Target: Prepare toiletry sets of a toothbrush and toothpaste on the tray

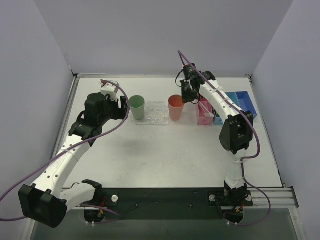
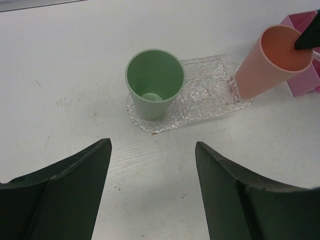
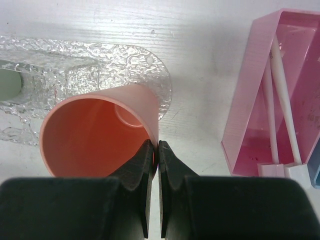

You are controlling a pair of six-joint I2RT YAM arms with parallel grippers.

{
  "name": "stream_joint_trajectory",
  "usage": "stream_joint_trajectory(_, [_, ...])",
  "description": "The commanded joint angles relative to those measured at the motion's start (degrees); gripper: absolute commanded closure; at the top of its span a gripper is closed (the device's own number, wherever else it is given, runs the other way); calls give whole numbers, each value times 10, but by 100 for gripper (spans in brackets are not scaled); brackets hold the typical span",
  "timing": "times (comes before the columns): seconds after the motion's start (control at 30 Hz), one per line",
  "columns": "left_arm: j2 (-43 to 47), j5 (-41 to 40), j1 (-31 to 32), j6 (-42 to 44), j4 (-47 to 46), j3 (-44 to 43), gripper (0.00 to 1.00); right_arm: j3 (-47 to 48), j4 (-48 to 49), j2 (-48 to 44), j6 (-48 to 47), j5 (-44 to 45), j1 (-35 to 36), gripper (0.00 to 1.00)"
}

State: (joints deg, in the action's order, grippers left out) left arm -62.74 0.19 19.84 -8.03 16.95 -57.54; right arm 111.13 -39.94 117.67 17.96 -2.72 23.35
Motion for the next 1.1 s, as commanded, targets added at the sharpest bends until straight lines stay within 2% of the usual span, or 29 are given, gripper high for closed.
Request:
stream_joint_trajectory(0.0, [1,-11,2,9,-13,-4,22,6,16,-3,9,18,5,100])
stream_joint_trajectory(1.07, [3,-12,5,10,-13,-3,22,-38,58,-2,10,25,13,100])
